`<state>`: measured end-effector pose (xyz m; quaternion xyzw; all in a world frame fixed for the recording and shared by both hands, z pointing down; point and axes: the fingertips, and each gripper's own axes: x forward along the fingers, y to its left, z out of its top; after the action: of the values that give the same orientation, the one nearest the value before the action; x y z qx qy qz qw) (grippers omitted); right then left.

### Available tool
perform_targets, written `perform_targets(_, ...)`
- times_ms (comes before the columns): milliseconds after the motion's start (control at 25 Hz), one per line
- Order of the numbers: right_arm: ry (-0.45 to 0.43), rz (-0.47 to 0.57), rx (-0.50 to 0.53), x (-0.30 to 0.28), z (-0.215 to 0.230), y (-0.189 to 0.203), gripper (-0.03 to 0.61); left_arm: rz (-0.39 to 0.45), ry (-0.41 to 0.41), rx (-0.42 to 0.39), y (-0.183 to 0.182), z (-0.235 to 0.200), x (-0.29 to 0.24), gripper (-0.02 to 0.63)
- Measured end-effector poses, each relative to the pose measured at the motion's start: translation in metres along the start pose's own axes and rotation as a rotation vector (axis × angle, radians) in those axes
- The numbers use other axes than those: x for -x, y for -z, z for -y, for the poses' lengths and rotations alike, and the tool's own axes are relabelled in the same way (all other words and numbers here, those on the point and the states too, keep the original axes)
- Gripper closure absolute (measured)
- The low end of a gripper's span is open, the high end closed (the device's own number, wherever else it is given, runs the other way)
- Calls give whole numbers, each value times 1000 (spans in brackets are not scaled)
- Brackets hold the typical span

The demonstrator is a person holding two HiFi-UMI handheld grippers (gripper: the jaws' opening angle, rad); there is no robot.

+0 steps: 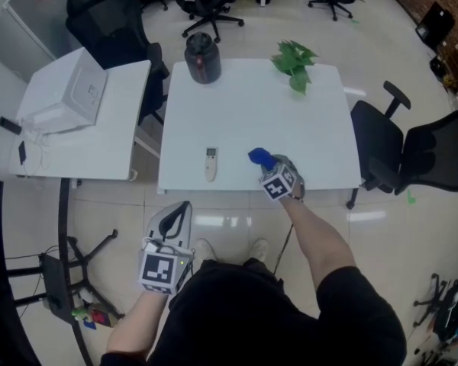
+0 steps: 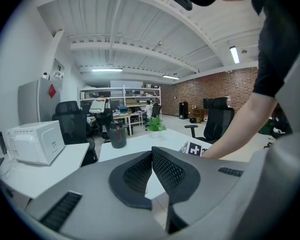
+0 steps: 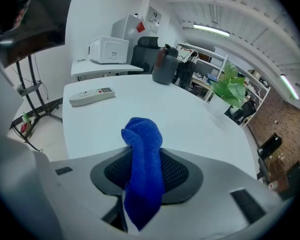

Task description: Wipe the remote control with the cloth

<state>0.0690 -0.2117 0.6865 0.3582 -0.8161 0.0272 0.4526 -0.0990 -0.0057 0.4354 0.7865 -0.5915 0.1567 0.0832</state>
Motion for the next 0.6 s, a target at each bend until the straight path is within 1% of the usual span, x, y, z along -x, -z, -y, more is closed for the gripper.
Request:
perform_targets(120,3,-1,-13,-2,0,0,392,0,-1,5,-1,-1,0,611)
perform_targets(200,1,2,-21,1,2,-1,349,11,10,-13,0,-1,-1,611)
perform_targets(240,-1,13,-26,5,3,-1,338,17,15,-17,-1,0,-2,611)
perform_targets(320,-1,52,-31,16,4,-4,333,31,14,0,-6,1,-4,611)
perform_targets(440,6,169,-37,50,2,-25,333,57,29,-4,-11,2,-8,611)
perform_targets(600,-19,352,-69,126,-16,-73,333,87,50,-14,-22,3,-15,611)
